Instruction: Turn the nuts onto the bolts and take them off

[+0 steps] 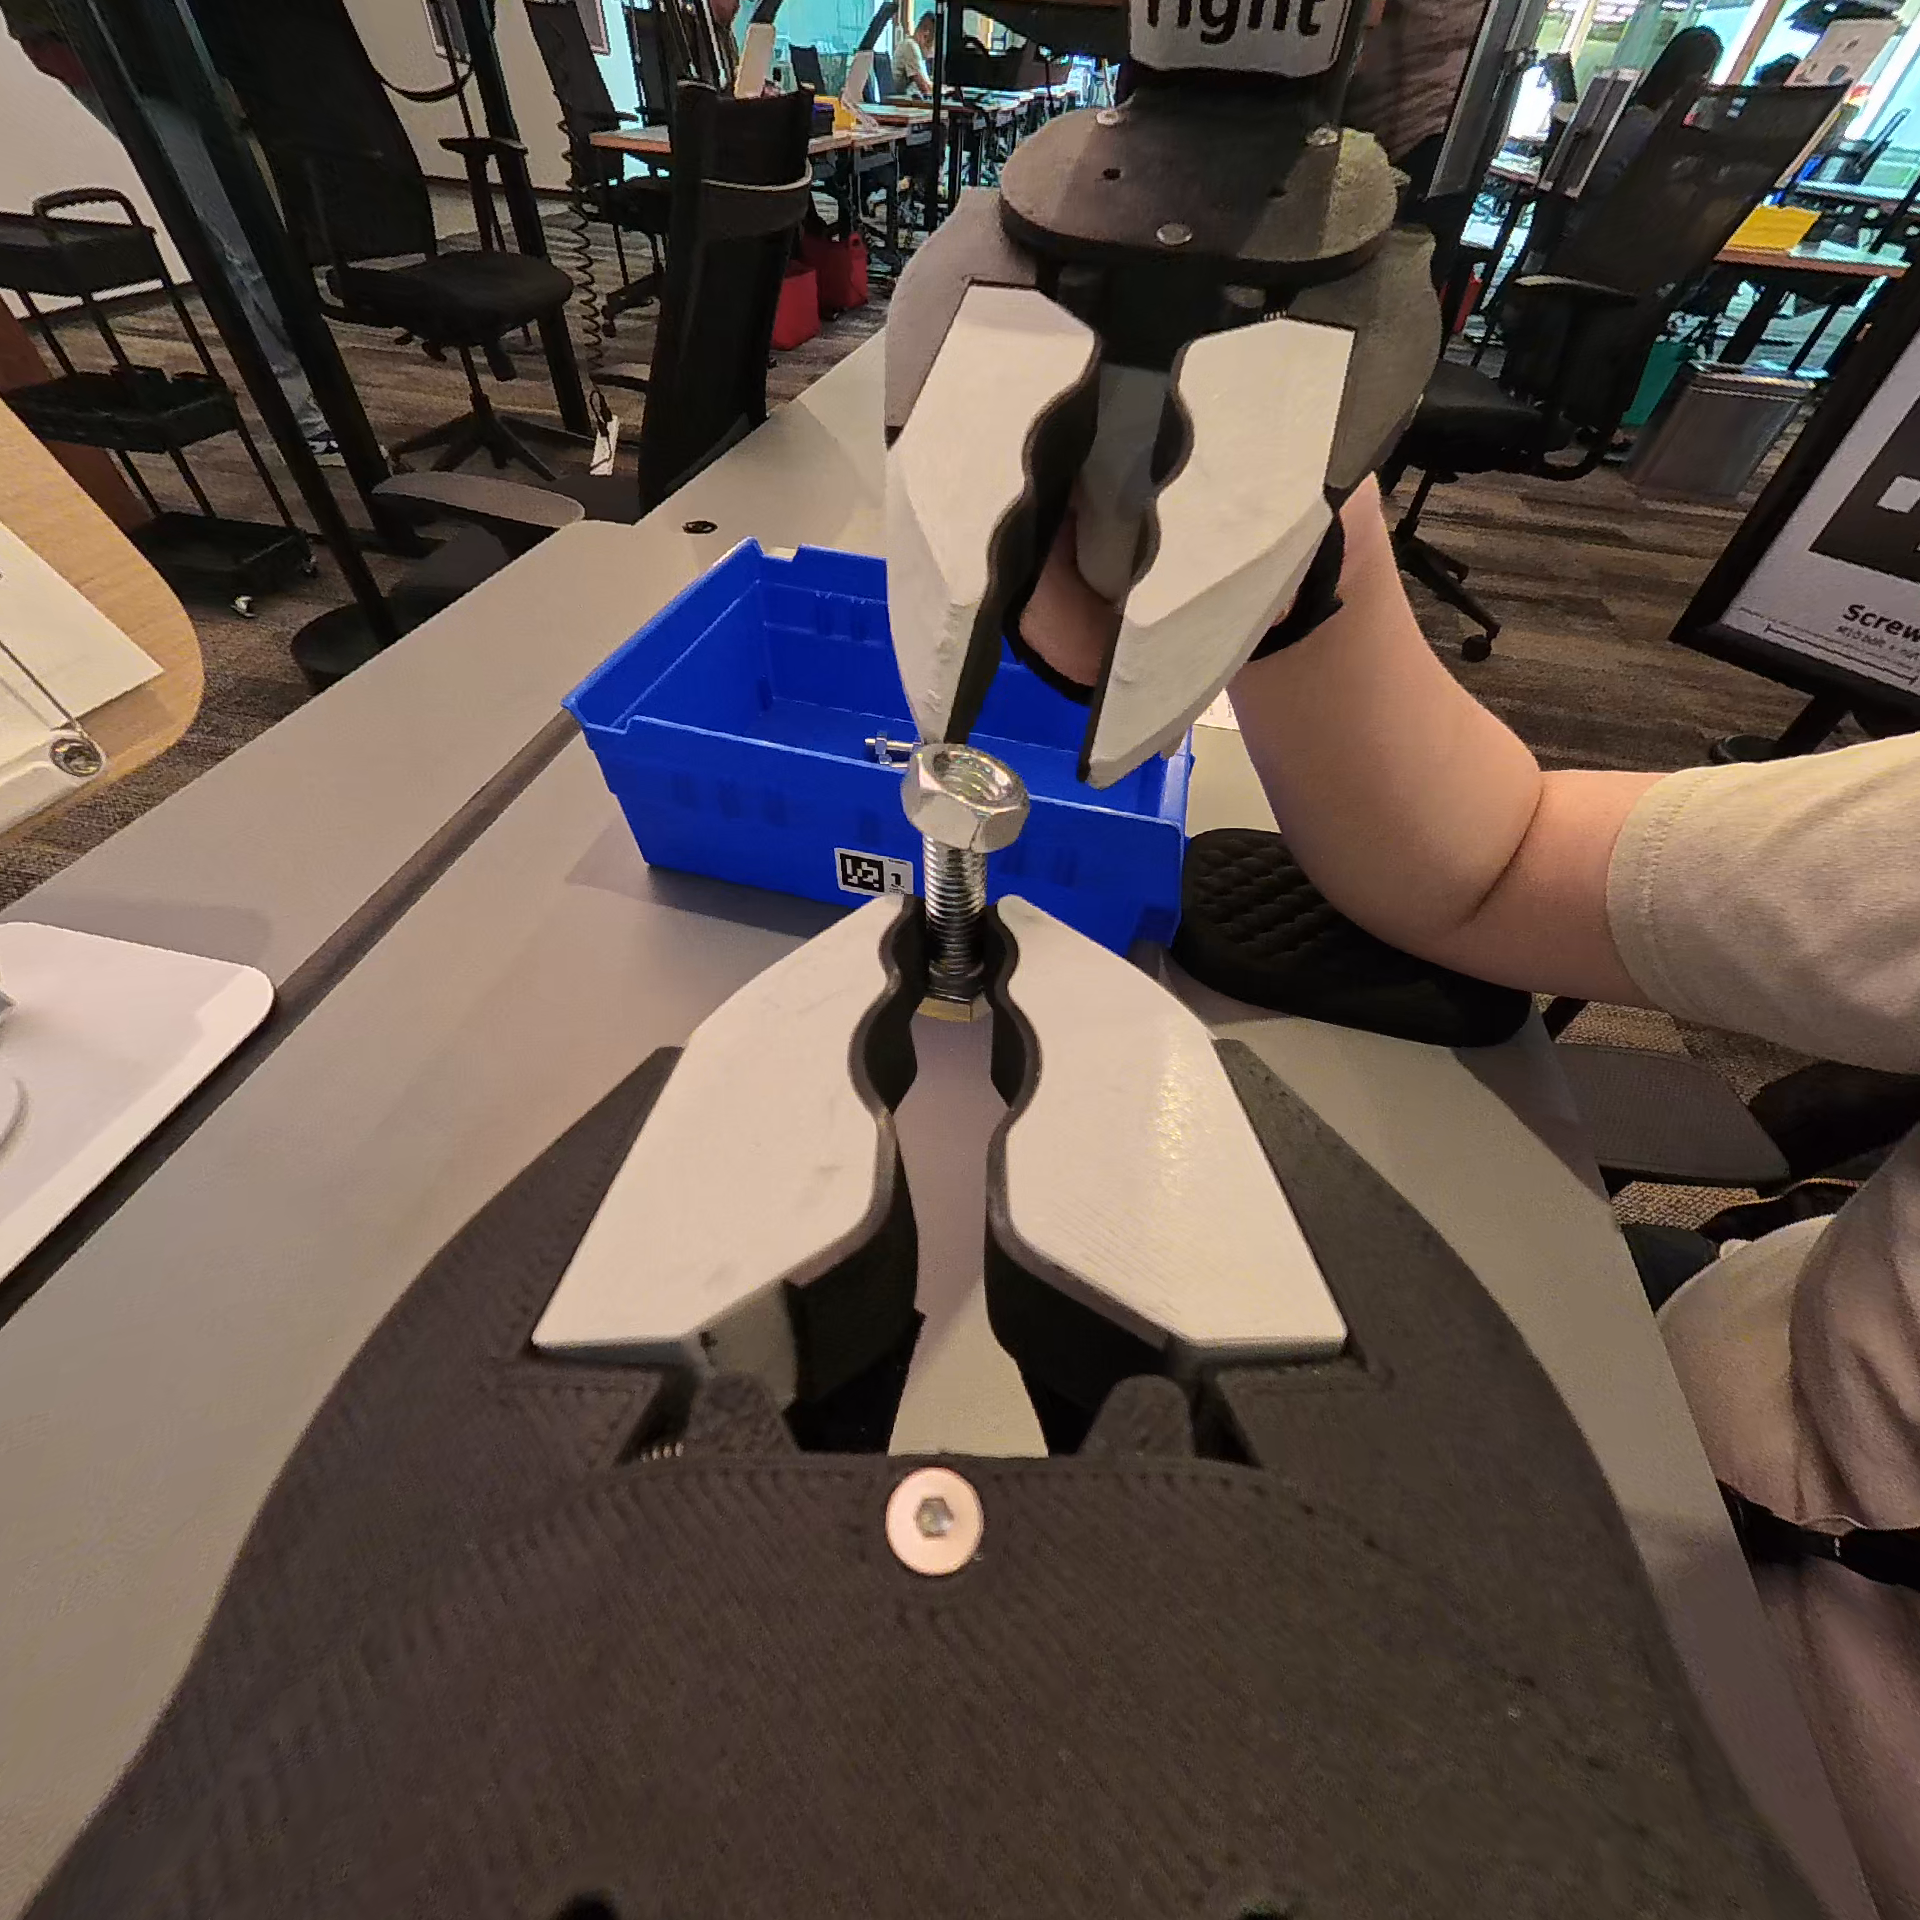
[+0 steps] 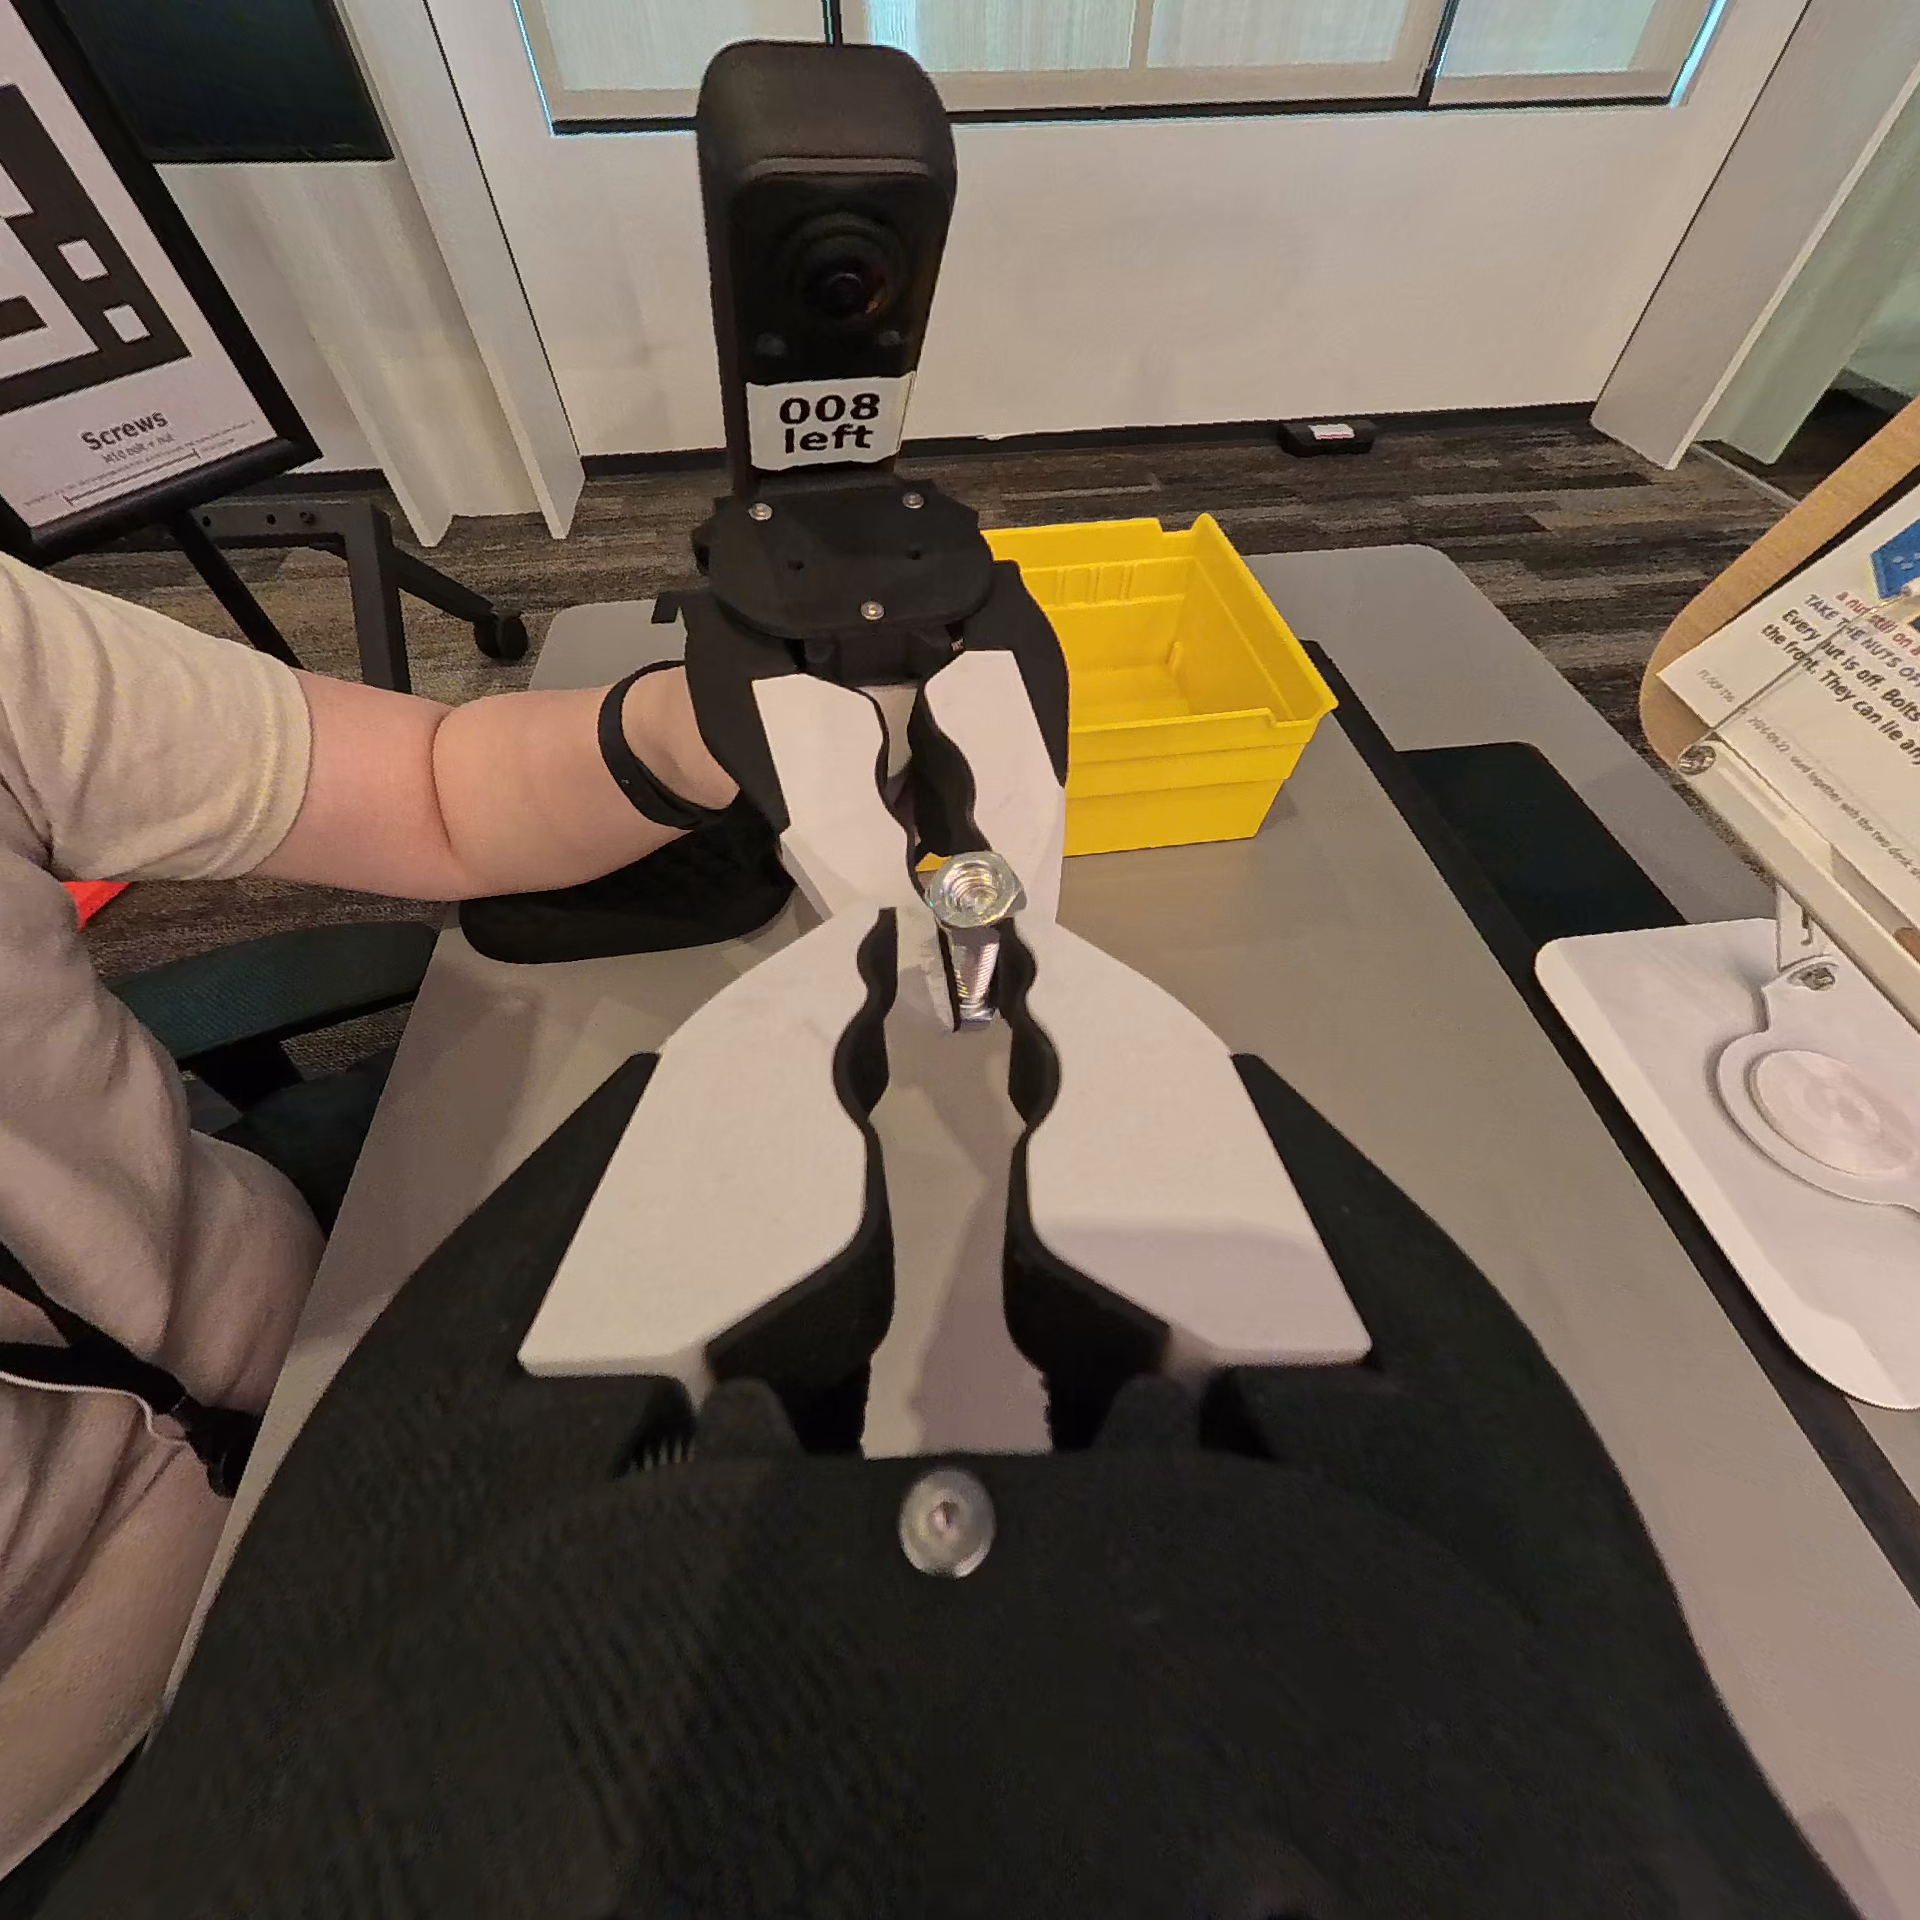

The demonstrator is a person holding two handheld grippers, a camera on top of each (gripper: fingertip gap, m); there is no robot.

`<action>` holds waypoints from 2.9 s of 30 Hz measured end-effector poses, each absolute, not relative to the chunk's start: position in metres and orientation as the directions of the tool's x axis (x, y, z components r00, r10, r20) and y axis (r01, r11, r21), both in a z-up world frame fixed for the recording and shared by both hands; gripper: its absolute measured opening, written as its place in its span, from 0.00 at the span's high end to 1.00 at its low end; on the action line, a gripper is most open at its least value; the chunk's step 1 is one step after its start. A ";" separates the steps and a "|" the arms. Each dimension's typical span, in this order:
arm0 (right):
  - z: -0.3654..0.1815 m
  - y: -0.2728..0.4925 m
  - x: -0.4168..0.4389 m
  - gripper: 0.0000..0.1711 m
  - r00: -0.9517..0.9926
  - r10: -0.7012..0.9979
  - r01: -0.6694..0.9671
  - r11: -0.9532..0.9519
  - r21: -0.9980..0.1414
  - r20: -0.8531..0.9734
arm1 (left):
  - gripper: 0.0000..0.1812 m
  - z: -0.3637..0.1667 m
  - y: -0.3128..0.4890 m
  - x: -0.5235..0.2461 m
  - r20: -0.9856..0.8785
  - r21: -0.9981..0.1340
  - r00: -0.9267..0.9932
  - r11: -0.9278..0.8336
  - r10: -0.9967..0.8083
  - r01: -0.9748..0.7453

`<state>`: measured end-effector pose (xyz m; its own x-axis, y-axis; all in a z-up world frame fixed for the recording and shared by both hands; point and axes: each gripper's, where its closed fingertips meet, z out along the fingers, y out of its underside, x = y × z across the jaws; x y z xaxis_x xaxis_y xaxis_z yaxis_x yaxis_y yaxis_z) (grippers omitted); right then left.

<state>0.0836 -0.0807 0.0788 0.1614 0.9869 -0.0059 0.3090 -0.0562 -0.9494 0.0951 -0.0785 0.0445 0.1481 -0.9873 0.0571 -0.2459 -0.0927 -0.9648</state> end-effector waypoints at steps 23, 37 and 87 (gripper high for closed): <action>0.082 -0.095 0.085 0.83 0.023 0.975 0.263 0.209 -0.942 0.223 | 0.95 0.049 -0.105 0.103 0.094 -0.970 -0.008 -0.090 -0.995 -0.227; 0.076 -0.089 0.084 0.89 0.024 0.999 0.266 0.014 -0.964 0.021 | 0.95 0.045 -0.095 0.102 0.053 -0.965 0.065 -0.068 -0.996 -0.254; 0.076 -0.070 0.075 0.88 0.401 0.916 0.322 -0.150 -0.935 -0.009 | 0.95 0.047 -0.061 0.086 -0.086 -0.948 0.330 -0.024 -0.940 -0.316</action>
